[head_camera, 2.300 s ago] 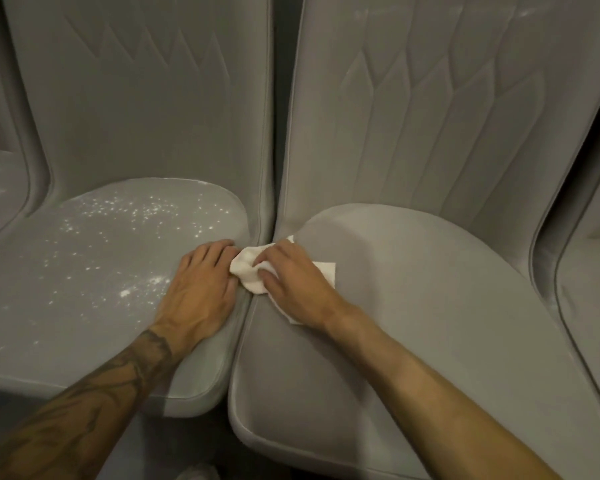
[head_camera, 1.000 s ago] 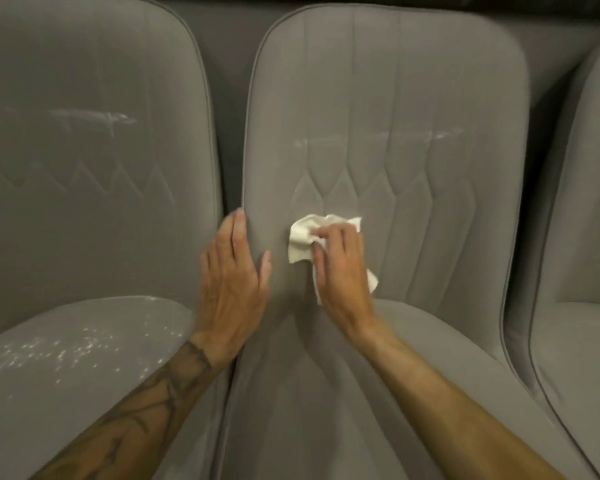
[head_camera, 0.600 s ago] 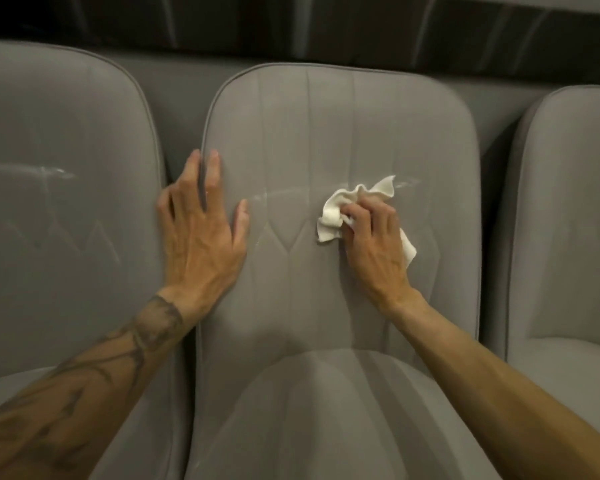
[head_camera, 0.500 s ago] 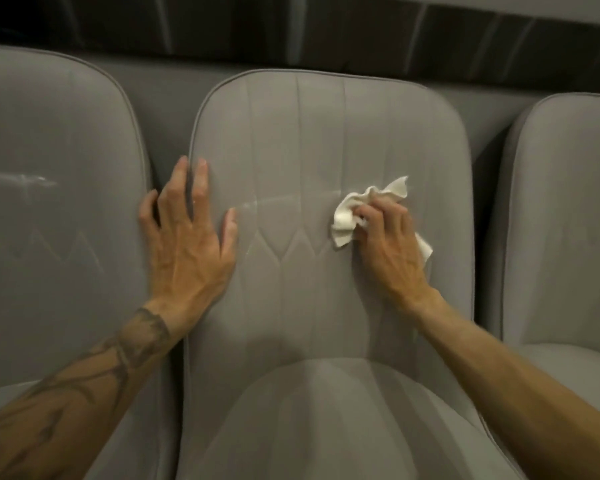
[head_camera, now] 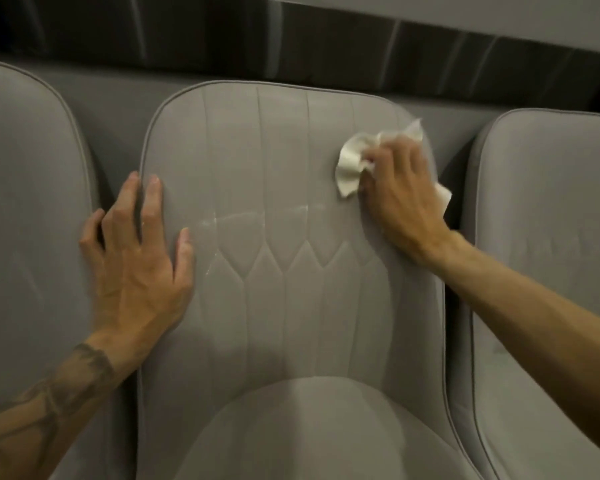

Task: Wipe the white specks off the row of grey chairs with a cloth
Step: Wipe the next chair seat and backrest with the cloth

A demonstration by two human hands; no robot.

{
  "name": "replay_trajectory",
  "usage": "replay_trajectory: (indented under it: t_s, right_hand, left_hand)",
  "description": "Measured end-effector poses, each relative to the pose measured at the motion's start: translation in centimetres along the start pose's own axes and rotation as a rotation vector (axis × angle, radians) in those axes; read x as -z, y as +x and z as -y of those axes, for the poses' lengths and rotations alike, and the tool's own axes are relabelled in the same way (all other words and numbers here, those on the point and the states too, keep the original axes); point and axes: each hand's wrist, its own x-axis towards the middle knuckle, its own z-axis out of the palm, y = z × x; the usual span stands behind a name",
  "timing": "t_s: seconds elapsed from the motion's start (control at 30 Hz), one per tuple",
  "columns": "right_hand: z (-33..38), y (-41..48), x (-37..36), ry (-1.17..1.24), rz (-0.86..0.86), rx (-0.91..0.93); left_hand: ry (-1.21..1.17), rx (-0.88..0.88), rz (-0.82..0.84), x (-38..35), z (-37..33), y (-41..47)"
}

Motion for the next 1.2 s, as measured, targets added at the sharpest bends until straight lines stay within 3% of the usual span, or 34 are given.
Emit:
replay_trajectory:
  t_s: [0.13, 0.3, 0.5, 0.67, 0.83, 0.97, 1.03, 1.2]
  right_hand:
    - [-0.3, 1.9, -0.6, -0.005, -0.153, -0.23]
    - [-0.2, -1.2, -0.4, -0.015, -0.064, -0.157]
    - [-0.3, 1.5, -0.1, 0.016, -0.175, -0.312]
    - [-0.3, -0.7, 0.4, -0.058, -0.063, -0.242]
    - [-0.4, 1.5, 0.0, -0.067, -0.123, -0.347]
    - [1.1, -3.9, 0.4, -0.119, -0.001, -0.175]
    - [0.1, -2.1, 0.3, -0.103, -0.011, -0.15]
    - [0.1, 0.2, -0.6, -0.091, -0.106, -0.303]
  left_hand:
    - [0.001, 0.001, -0.01, -0.2, 0.0, 0.0]
    - [-0.006, 0.006, -0.017, -0.2, -0.1, 0.1]
    - [0.002, 0.005, -0.02, -0.2, -0.2, 0.1]
    - [0.026, 0.018, 0.009, 0.2, -0.5, 0.1]
    - [0.056, -0.005, 0.018, 0.1, -0.3, -0.1]
    - [0.08, -0.001, 0.023, 0.2, -0.4, -0.1]
    - [0.082, 0.001, 0.023, 0.2, -0.5, -0.1]
    - [0.091, -0.008, 0.029, 0.2, -0.4, -0.2]
